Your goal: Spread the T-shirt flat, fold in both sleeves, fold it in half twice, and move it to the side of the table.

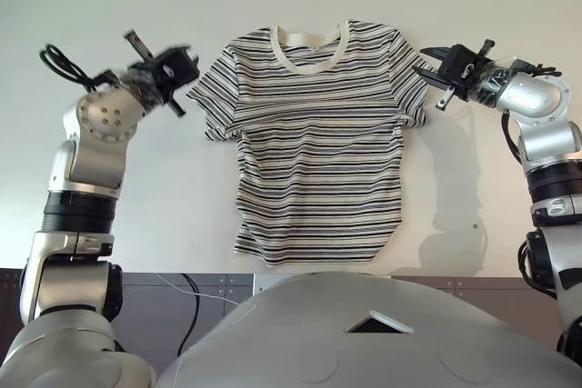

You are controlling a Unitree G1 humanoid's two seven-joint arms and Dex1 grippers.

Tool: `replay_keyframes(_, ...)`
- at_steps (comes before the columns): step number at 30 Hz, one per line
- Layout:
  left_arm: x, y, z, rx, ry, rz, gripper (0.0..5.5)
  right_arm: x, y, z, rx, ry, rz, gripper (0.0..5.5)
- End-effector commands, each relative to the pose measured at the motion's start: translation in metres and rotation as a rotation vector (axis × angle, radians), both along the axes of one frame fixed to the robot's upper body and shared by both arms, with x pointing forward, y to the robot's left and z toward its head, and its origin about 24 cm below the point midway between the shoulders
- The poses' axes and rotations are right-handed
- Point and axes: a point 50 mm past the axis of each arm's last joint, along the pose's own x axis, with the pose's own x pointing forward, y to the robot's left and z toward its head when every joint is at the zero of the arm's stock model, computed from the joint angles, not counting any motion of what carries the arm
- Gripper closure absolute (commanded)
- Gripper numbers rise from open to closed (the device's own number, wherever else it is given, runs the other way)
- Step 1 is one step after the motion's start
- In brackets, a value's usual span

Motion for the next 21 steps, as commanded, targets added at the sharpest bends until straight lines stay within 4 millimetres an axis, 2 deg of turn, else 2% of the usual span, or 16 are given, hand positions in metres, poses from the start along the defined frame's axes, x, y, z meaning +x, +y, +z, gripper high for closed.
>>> replay_keyframes(1,0.008,-0.038,0.007,-0.043,-0.060,-0.166,4.72,0.001,0.008,-0.004,-0.036,0.025,0.062,4.26)
replay_keyframes(2,0.006,-0.047,-0.003,-0.030,-0.019,-0.227,4.72,0.002,0.009,-0.006,-0.049,0.038,0.070,4.26)
replay_keyframes(3,0.003,-0.053,-0.023,0.003,0.069,-0.274,4.72,0.004,0.011,-0.010,-0.066,0.056,0.079,4.26)
replay_keyframes(5,-0.003,-0.053,-0.055,0.022,0.227,-0.287,4.72,0.009,0.015,-0.014,-0.079,0.093,0.090,4.26)
replay_keyframes(8,0.002,-0.048,-0.082,0.036,0.382,-0.276,4.72,0.019,0.018,-0.023,-0.134,0.146,0.075,4.26)
replay_keyframes(11,0.023,-0.051,-0.092,0.100,0.444,-0.250,4.72,0.033,0.018,-0.030,-0.208,0.166,-0.010,4.26)
replay_keyframes(14,0.039,-0.056,-0.097,0.198,0.458,-0.211,4.72,0.049,0.026,-0.028,-0.313,0.087,-0.100,4.26)
replay_keyframes(18,0.050,-0.063,-0.096,0.263,0.378,-0.153,4.72,0.070,0.042,-0.004,-0.301,-0.134,-0.194,4.26)
replay_keyframes(21,0.058,-0.064,-0.083,0.229,0.251,-0.133,4.72,0.076,0.045,0.016,-0.206,-0.242,-0.208,4.26)
